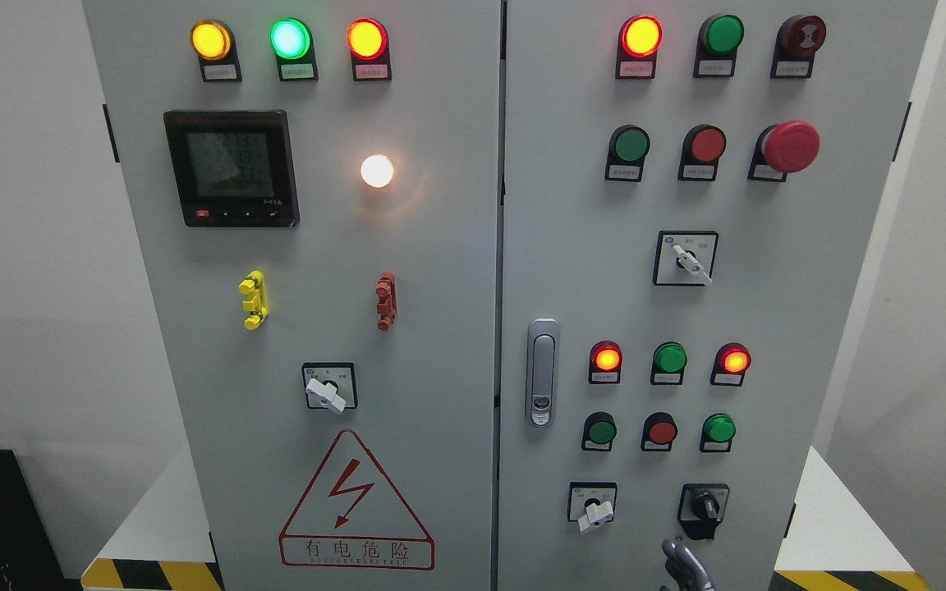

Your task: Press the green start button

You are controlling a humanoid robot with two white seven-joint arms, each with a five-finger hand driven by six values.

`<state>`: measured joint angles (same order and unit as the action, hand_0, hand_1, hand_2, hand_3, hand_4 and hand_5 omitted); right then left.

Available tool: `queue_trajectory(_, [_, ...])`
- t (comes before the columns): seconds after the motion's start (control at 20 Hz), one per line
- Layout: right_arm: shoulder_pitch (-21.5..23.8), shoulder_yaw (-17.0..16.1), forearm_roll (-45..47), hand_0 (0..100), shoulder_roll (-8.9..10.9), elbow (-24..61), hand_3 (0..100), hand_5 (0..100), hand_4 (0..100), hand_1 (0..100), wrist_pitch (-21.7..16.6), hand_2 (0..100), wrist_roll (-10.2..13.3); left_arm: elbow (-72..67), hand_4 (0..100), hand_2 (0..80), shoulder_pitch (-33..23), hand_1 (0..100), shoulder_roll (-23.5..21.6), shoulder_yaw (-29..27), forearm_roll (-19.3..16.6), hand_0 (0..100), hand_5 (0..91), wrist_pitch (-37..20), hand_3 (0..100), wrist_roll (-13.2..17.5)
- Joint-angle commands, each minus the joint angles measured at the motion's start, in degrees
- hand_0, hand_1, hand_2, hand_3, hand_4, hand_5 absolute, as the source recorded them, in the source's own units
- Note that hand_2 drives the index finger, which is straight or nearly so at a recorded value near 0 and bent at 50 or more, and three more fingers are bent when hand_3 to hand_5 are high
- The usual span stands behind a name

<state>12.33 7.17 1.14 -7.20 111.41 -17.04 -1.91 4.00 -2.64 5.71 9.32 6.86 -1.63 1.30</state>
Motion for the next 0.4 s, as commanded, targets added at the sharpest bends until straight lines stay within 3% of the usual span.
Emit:
queue_trajectory(0.0, [-0.9,0.8,1.1,16,0.09,0.4,0,0,0,12,0.0,0,-0.2,0.0,0,0.0,-0.1,56,0.0,0.0,0.0,12,0.0,0.0,0,0.0])
queue_trajectory(0.35, [-1.9,0.9,1.1,14,0.00,-0.1,0,0,0,11,0.3,0,-0.3,0.0,0,0.0,0.0,56,0.0,0.0,0.0,12,0.0,0.0,0,0.0])
